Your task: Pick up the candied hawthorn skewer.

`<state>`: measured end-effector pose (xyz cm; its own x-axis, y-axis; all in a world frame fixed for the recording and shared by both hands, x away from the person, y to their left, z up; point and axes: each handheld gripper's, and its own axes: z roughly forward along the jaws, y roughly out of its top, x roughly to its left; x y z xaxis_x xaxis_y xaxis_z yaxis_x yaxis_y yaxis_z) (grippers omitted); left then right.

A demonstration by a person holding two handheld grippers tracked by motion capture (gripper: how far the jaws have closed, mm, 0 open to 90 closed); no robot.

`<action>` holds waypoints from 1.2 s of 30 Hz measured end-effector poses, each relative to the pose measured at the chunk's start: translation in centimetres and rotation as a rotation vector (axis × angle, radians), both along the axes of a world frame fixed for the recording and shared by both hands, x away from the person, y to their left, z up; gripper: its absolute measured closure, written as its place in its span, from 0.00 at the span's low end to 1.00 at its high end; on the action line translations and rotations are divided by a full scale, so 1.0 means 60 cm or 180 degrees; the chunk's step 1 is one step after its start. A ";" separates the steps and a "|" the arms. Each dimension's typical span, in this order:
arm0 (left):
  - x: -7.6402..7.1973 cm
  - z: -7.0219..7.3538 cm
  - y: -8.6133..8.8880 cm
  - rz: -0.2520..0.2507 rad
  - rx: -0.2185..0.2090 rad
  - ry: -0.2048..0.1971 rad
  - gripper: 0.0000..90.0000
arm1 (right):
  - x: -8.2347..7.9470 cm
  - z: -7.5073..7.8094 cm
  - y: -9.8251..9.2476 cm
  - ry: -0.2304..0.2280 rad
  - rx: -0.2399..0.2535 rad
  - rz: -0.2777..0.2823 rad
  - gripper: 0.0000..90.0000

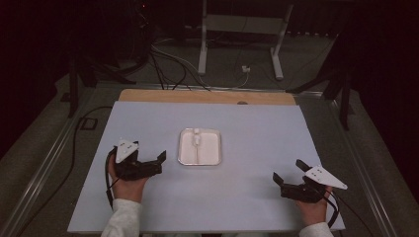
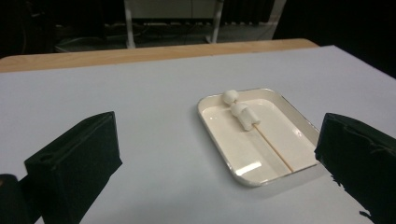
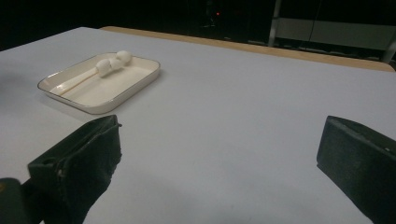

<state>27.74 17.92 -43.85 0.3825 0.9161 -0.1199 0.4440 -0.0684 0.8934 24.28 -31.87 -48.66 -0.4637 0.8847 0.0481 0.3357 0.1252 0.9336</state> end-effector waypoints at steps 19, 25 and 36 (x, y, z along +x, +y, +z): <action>0.093 -0.042 -0.101 -0.0143 0.0098 0.0484 0.01 | 0.001 -0.001 -0.003 0.0021 0.0023 -0.0016 0.00; 0.105 -0.051 -0.124 -0.0208 0.0175 0.0618 0.02 | 0.002 -0.002 -0.003 0.0030 0.0020 -0.0019 0.00; 0.120 -0.066 -0.164 -0.0322 0.0311 0.0925 0.01 | 0.002 -0.002 -0.003 0.0036 0.0021 -0.0019 0.00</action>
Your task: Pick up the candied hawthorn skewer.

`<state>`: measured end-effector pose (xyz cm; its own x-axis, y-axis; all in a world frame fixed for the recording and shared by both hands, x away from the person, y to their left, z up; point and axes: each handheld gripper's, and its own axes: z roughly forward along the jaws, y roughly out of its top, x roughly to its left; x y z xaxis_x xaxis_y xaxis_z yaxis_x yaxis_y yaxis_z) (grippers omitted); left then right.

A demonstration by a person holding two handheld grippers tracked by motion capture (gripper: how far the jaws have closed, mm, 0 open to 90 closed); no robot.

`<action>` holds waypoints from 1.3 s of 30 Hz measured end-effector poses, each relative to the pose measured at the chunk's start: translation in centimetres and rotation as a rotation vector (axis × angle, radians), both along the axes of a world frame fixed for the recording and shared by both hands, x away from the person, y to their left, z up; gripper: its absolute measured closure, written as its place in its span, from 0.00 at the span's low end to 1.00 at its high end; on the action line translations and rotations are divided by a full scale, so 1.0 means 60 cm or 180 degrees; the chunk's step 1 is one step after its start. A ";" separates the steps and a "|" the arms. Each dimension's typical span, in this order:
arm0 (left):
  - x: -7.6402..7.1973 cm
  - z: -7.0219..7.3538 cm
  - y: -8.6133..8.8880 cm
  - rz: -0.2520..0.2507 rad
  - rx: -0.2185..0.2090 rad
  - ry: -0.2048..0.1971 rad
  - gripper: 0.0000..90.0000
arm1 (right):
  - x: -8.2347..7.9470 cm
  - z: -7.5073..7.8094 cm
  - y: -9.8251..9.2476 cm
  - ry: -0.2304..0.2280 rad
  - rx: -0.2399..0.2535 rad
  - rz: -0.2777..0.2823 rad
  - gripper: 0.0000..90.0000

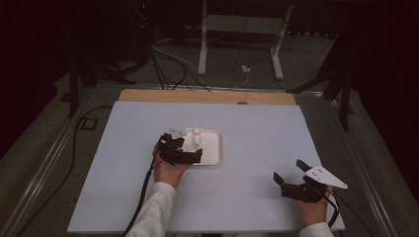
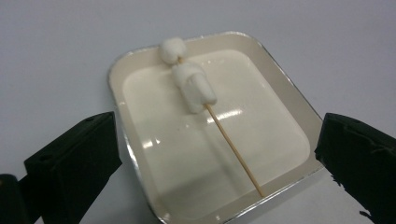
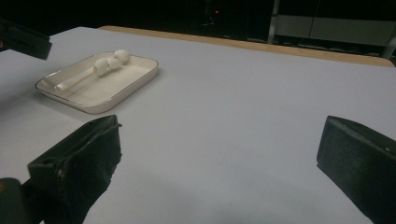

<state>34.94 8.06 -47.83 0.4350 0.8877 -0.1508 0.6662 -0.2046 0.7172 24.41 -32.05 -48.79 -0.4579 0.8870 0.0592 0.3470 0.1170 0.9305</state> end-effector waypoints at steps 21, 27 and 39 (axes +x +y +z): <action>0.011 -0.046 -0.041 -0.0081 0.0343 0.0458 0.55 | 0.001 -0.001 -0.002 0.0011 -0.0008 -0.0017 0.00; 0.009 -0.042 -0.037 -0.0044 0.0478 0.0498 0.80 | 0.001 -0.002 -0.003 0.0018 -0.0009 -0.0025 0.00; 0.011 -0.040 -0.027 0.0028 0.0666 0.0512 1.00 | 0.001 -0.002 -0.003 0.0018 -0.0012 -0.0023 0.00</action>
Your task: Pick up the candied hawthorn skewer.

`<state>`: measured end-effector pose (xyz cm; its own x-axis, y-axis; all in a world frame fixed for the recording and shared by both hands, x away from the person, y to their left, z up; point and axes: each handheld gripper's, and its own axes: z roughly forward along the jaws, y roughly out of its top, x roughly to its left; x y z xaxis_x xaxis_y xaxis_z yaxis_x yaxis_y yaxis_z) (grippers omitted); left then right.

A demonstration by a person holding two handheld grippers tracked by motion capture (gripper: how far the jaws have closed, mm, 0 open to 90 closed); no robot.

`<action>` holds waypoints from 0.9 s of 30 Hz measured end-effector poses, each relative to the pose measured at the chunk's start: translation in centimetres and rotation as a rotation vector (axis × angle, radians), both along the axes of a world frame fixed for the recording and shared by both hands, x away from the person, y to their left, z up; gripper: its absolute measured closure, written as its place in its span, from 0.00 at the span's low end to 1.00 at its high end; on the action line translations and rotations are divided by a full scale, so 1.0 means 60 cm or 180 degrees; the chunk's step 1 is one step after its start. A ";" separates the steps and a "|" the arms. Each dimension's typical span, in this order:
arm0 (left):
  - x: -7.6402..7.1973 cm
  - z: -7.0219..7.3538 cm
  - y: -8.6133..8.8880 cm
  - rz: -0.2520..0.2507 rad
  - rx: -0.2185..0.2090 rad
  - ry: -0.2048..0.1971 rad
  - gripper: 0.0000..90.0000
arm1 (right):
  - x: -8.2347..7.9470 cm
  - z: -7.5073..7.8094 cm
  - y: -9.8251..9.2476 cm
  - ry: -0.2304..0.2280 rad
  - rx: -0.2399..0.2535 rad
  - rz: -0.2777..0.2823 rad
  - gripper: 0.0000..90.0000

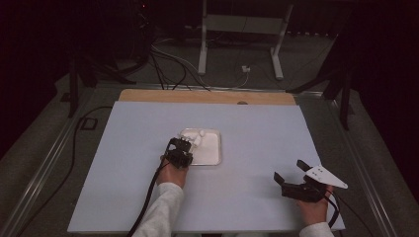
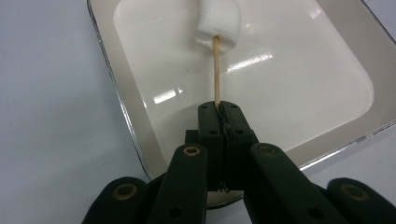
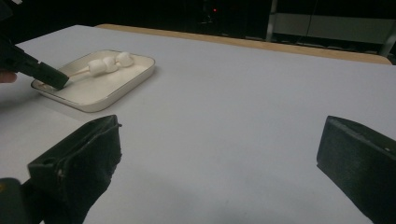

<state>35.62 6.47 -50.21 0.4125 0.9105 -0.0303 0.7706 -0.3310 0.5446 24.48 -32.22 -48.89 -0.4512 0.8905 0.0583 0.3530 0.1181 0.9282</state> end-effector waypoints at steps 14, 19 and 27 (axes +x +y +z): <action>-0.012 0.013 0.022 -0.0098 -0.0156 -0.0204 1.00 | 0.000 0.000 0.000 0.0001 0.0002 0.0002 0.00; -0.018 0.021 0.029 -0.0120 -0.0257 -0.0300 1.00 | 0.000 0.000 0.001 0.0005 -0.0004 0.0005 0.00; -0.028 0.031 0.033 -0.0159 -0.0380 -0.0442 1.00 | 0.000 -0.001 0.000 0.0014 -0.0009 -0.0008 0.00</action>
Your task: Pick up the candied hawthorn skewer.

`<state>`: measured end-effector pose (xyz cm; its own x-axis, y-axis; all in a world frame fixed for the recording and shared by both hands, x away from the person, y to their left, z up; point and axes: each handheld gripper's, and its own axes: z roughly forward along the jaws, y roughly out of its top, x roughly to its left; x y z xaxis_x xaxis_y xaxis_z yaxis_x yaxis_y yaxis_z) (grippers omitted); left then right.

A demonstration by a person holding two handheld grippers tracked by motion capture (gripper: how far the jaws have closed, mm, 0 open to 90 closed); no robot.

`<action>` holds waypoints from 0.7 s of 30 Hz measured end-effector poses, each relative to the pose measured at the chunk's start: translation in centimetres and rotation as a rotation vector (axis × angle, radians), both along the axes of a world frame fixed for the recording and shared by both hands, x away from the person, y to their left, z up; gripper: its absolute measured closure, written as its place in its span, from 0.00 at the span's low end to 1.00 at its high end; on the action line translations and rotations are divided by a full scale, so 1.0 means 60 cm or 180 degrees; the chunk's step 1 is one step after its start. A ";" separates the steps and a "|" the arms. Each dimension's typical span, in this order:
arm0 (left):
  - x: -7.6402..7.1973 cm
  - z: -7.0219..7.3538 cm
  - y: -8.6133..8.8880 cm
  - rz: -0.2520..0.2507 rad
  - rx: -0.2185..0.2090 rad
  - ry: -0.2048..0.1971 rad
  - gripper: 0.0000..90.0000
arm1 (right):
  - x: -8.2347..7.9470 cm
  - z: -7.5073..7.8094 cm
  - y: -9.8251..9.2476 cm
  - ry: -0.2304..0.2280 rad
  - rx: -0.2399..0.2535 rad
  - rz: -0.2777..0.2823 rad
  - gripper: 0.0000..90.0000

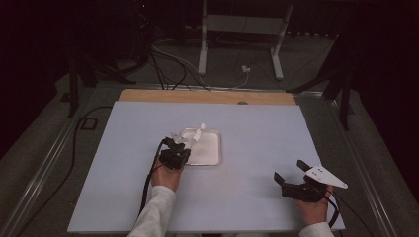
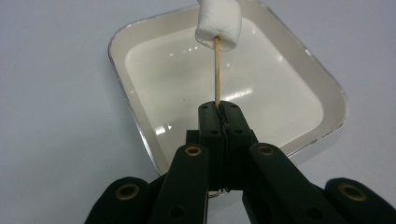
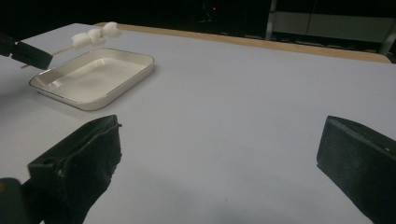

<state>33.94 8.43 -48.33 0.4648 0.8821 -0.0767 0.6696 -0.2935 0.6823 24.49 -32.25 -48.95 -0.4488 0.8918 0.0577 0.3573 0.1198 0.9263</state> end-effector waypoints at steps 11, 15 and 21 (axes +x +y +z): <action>-0.020 0.020 0.012 -0.0055 -0.0146 -0.0352 1.00 | -0.003 -0.002 0.000 0.0006 0.0001 0.0025 0.00; -0.028 0.018 0.020 -0.0065 -0.0200 -0.0434 1.00 | -0.004 -0.002 -0.002 -0.0010 0.0061 0.0014 0.00; -0.040 0.013 0.030 -0.0088 -0.0248 -0.0495 1.00 | -0.001 0.001 -0.005 0.0001 0.0188 0.0011 0.00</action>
<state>31.55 10.22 -47.54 0.5005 0.8630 -0.0696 0.5464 -0.2525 0.7985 24.41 -32.54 -48.90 -0.4518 0.8853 0.1105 0.3572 0.0660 0.9317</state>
